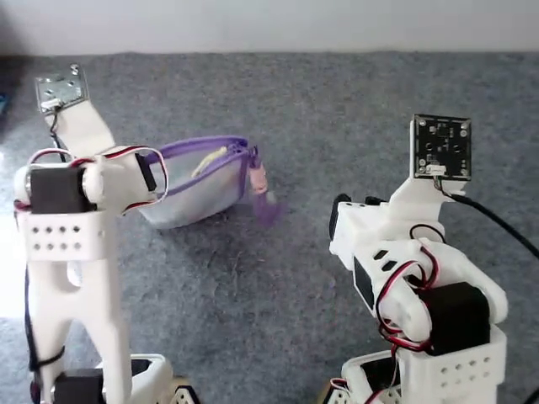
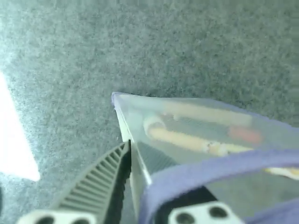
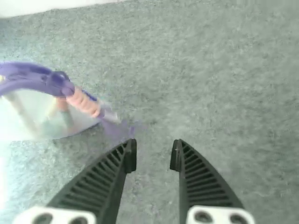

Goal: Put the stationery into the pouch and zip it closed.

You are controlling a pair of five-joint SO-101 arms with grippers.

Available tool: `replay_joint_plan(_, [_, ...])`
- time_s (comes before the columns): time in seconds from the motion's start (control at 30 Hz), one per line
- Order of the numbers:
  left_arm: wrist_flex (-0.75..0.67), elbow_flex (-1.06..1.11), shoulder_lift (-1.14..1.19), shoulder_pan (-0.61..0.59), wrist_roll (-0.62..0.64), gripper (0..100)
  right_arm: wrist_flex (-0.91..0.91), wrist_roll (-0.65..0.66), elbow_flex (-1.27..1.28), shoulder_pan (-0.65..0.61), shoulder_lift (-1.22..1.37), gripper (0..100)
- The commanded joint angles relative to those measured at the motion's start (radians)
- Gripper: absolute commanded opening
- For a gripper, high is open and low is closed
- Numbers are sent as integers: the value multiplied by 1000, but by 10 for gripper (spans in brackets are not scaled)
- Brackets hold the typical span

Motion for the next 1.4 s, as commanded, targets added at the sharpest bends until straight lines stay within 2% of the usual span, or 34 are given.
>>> replay_joint_plan(0.0, [17,-91,-94,-3,3,12,30,-34,-6,7,-5,140])
replay_joint_plan(0.2, [-9,214,-14,-11,5,12,81,-32,-6,10,-12,140])
replay_joint_plan(0.5, [9,96,-57,-3,5,12,134,-23,-6,12,-10,139])
replay_joint_plan(0.63, [9,139,-25,-5,5,12,134,114,25,12,-4,139])
replay_joint_plan(0.77, [9,147,-23,-5,5,12,134,338,94,7,-5,139])
replay_joint_plan(0.97, [11,148,-23,-5,5,12,-28,364,137,-30,54,149])
replay_joint_plan(1.2, [8,145,-17,-5,3,12,-180,373,152,-189,216,359])
replay_joint_plan(1.37, [-2,148,-17,-5,3,12,-280,443,150,-213,297,376])
